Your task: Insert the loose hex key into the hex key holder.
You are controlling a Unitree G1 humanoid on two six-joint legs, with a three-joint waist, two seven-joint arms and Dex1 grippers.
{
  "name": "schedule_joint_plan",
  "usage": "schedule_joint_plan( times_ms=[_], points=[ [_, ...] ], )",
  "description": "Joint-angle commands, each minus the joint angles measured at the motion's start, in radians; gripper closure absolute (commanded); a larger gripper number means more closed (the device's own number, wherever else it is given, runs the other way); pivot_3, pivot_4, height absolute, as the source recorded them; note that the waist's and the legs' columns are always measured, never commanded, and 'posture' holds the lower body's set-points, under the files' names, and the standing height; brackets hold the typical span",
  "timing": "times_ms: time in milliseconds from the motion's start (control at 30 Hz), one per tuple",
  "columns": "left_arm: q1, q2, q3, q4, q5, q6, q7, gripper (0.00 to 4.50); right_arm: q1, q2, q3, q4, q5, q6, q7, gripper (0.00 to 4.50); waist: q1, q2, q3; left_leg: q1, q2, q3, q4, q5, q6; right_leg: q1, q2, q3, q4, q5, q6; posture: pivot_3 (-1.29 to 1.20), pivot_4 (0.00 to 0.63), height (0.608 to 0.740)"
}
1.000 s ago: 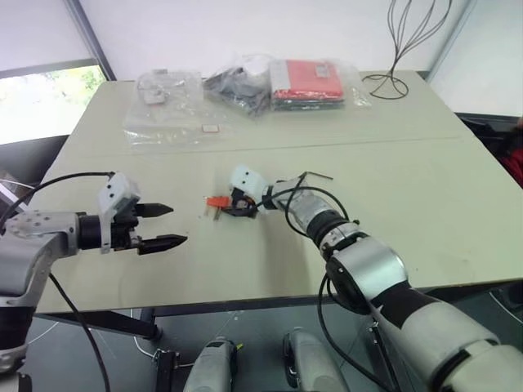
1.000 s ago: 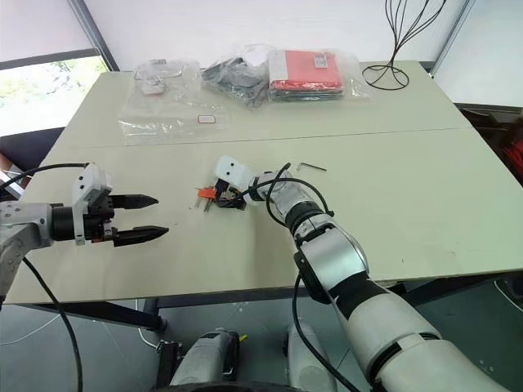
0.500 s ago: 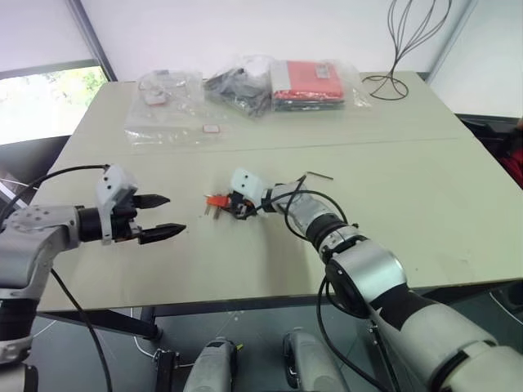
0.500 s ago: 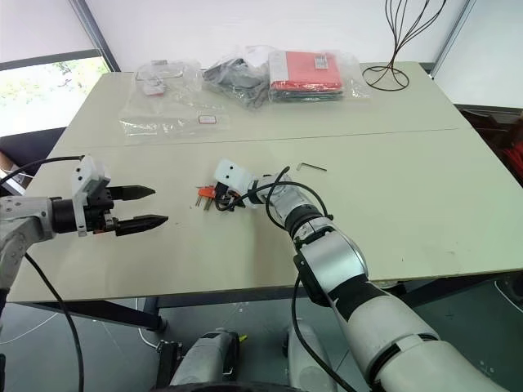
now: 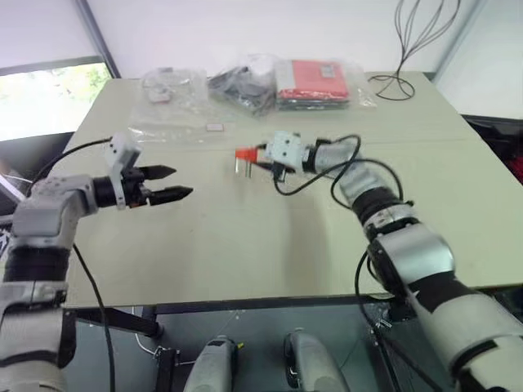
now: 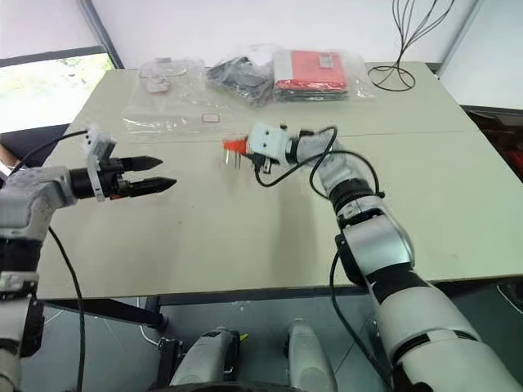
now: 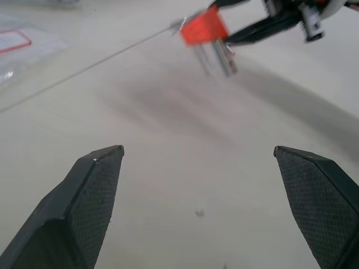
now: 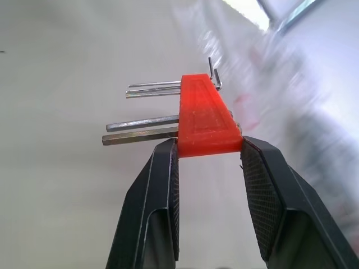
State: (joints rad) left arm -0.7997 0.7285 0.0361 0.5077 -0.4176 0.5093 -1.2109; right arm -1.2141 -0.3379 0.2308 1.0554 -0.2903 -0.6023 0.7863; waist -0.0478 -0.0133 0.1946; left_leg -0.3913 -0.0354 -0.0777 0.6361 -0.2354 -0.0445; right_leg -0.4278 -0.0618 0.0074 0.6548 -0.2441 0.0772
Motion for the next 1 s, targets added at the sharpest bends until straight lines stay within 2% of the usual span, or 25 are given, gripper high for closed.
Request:
schedule_joint_plan(
  times_ms=[33,200,400,633,1000],
  points=[
    [-0.148,-0.051,-0.021,0.192,0.044,-0.079,-0.059,0.00,0.020,-0.048,0.016,-0.173,-0.026,-0.100,-0.045,3.48,0.001,0.000,0.000,0.000,0.000,0.000,-0.001,0.000,0.000,0.000,0.000,0.000,-0.001,0.000,0.000,0.00,0.150,0.740],
    [-0.317,-0.167,-0.018,0.388,0.056,-0.092,-0.123,0.00,0.079,-0.124,0.062,-0.316,-0.170,-0.201,-0.203,3.48,-0.002,-0.001,0.000,-0.001,0.000,0.002,-0.003,0.000,0.000,-0.001,-0.001,0.001,-0.003,0.000,0.001,0.00,0.150,0.740],
    [-0.421,-0.257,-0.009,0.494,0.069,-0.094,-0.193,0.00,0.106,-0.159,0.069,-0.384,-0.225,-0.211,-0.306,3.48,-0.005,-0.003,0.001,-0.002,0.000,0.003,-0.003,0.000,0.000,-0.002,-0.001,0.001,-0.004,0.000,0.001,0.00,0.150,0.740],
    [-0.454,-0.305,0.017,0.540,0.084,-0.120,-0.196,0.00,0.122,-0.174,0.074,-0.425,-0.228,-0.193,-0.329,3.48,-0.013,-0.004,0.001,-0.001,0.000,0.003,-0.003,0.000,0.000,-0.002,-0.001,0.001,-0.003,0.000,0.001,0.00,0.150,0.740],
    [-0.485,-0.310,0.056,0.560,0.087,-0.119,-0.196,0.00,0.154,-0.174,0.082,-0.472,-0.213,-0.174,-0.302,3.48,-0.020,-0.004,0.002,-0.001,0.000,0.003,-0.003,0.000,0.000,-0.002,-0.001,0.001,-0.003,0.000,0.001,0.00,0.150,0.740]
  ],
)
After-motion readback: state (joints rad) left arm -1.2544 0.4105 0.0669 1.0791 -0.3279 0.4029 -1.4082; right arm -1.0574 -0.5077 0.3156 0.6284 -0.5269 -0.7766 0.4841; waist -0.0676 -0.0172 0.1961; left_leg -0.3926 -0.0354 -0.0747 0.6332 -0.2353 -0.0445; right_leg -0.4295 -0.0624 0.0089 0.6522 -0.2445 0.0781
